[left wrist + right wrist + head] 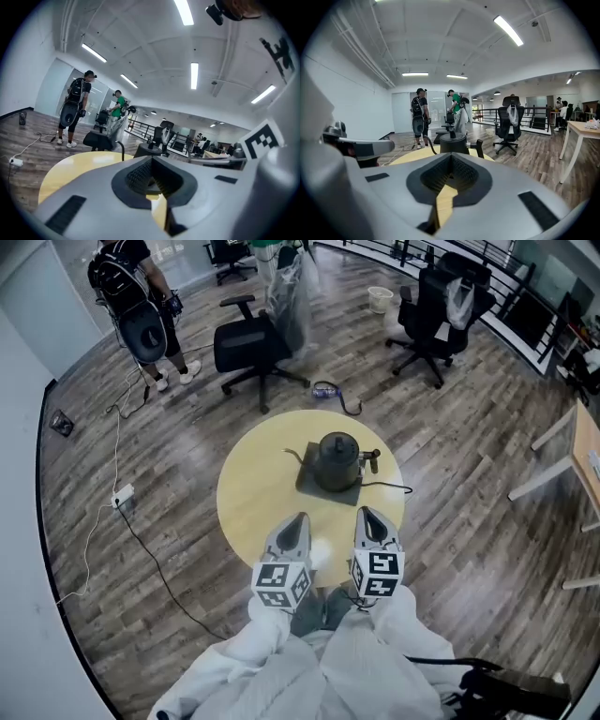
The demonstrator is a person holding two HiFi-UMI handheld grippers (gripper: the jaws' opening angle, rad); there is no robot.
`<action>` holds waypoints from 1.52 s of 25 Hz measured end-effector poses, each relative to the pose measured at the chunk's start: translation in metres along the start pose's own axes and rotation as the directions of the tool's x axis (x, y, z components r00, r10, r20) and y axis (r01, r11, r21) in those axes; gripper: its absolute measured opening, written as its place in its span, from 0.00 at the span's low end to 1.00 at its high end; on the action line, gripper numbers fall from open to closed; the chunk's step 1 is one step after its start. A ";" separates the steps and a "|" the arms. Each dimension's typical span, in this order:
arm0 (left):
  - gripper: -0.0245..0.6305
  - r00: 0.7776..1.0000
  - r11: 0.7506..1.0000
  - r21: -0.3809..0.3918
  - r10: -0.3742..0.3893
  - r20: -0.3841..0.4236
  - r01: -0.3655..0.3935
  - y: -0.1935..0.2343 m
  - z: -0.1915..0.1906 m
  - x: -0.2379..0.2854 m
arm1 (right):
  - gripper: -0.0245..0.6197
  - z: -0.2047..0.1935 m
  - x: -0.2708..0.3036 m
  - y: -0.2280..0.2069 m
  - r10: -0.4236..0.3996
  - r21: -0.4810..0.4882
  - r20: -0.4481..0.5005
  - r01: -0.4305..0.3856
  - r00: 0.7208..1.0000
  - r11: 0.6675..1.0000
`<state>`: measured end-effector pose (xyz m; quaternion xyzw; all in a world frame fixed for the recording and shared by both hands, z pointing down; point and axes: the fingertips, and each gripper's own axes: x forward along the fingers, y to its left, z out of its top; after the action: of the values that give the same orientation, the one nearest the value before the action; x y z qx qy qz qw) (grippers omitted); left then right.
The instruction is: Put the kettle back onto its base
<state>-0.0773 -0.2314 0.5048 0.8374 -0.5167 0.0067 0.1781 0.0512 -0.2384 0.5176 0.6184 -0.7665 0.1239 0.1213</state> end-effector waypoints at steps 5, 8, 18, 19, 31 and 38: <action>0.04 0.998 0.999 0.020 -0.029 -0.048 0.030 -0.011 -0.008 -0.009 | 0.06 -0.015 -0.013 0.006 0.002 0.029 -0.041 -0.001 0.999 1.000; 0.04 0.997 1.000 0.016 -0.014 -0.075 0.015 -0.013 -0.013 -0.016 | 0.06 -0.019 -0.025 0.009 0.002 0.038 -0.041 -0.001 0.999 0.999; 0.04 0.995 0.998 -0.046 0.037 -0.089 -0.041 -0.054 -0.036 -0.066 | 0.06 -0.029 -0.096 0.008 0.050 0.029 -0.006 -0.050 0.999 0.998; 0.04 0.997 0.998 -0.050 0.021 -0.080 -0.025 -0.062 -0.040 -0.072 | 0.06 -0.033 -0.104 0.009 0.061 0.031 -0.006 -0.060 0.998 0.998; 0.04 0.990 0.996 -0.011 0.087 -0.113 -0.089 -0.078 -0.060 -0.122 | 0.06 -0.037 -0.160 0.031 0.086 0.007 0.029 -0.086 0.996 0.996; 0.04 0.994 0.998 0.028 0.053 -0.092 -0.051 -0.080 -0.045 -0.133 | 0.06 -0.033 -0.166 0.045 0.076 0.053 0.050 -0.078 0.996 0.996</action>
<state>-0.0619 -0.0711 0.4973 0.8246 -0.5294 0.0567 0.1911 0.0420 -0.0656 0.4906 0.5943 -0.7888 0.1346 0.0813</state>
